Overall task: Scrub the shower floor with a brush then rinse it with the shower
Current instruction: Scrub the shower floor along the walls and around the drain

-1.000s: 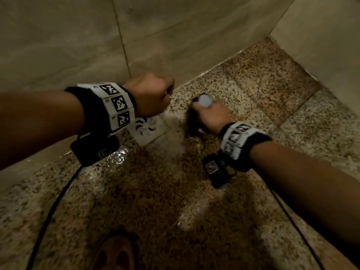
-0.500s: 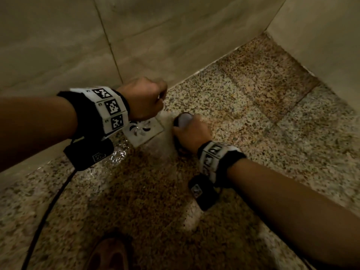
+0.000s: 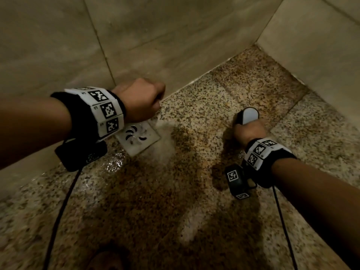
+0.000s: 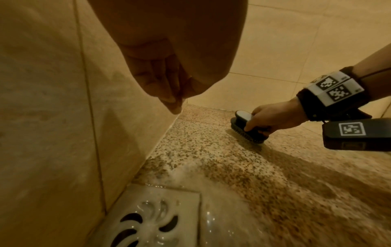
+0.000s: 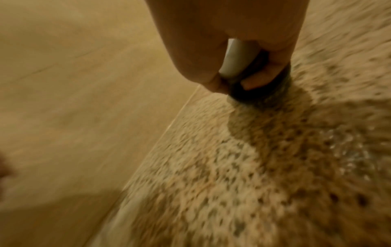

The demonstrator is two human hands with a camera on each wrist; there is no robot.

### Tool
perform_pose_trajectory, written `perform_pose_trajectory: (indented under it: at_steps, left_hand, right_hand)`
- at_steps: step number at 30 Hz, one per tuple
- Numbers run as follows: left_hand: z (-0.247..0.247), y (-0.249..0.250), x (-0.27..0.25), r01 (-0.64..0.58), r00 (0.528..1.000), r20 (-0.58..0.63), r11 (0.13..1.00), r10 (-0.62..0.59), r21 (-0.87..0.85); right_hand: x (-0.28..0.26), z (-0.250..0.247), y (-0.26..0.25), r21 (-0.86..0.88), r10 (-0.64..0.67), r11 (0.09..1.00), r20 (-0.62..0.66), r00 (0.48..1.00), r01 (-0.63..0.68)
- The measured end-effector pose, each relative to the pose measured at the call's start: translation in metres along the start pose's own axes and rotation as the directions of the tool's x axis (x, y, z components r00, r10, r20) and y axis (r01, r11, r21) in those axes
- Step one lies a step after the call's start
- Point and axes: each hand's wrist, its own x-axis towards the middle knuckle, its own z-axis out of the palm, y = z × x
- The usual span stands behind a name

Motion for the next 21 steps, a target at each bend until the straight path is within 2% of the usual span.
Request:
perform_pose_trajectory:
  at_steps: [2,5,8,10,12,14,16,19,21]
  left_hand:
    - [-0.003,0.001,0.000,-0.004,0.999,-0.038,1.000,0.003,-0.009]
    - [-0.008,-0.004,-0.005,-0.013,0.996,-0.092,1.000,0.011,-0.015]
    - [-0.016,-0.014,-0.014,-0.043,0.986,-0.164,0.998,0.037,-0.034]
    - [-0.021,-0.019,-0.020,-0.078,0.979,-0.189,0.997,0.073,-0.023]
    - [-0.024,-0.023,-0.026,-0.116,0.975,-0.195,0.993,0.111,-0.014]
    - [-0.027,-0.024,-0.031,-0.132,0.972,-0.198,0.991,0.127,-0.014]
    - [-0.028,-0.024,-0.035,-0.139,0.971,-0.199,0.990,0.131,-0.024]
    - [-0.028,-0.027,-0.039,-0.133,0.975,-0.185,0.991,0.124,-0.034]
    - [-0.028,-0.029,-0.038,-0.124,0.977,-0.178,0.992,0.116,-0.034]
  right_hand:
    - [-0.005,0.008,-0.005,-0.024,-0.005,1.000,0.041,0.999,0.005]
    - [-0.030,0.043,-0.026,-0.052,-0.204,0.976,0.103,0.974,0.210]
    - [-0.069,0.083,-0.058,0.076,-0.385,0.923,0.242,0.891,0.378]
    - [-0.094,0.105,-0.077,0.140,-0.502,0.864,0.311,0.807,0.483]
    - [-0.105,0.116,-0.093,0.102,-0.566,0.811,0.387,0.728,0.576]
    - [-0.099,0.113,-0.100,0.021,-0.554,0.790,0.454,0.698,0.613]
    - [-0.083,0.100,-0.100,-0.018,-0.537,0.802,0.418,0.733,0.598]
    - [-0.060,0.082,-0.089,-0.042,-0.480,0.862,0.252,0.840,0.505]
    - [-0.060,0.084,-0.086,-0.090,-0.427,0.884,0.245,0.871,0.459]
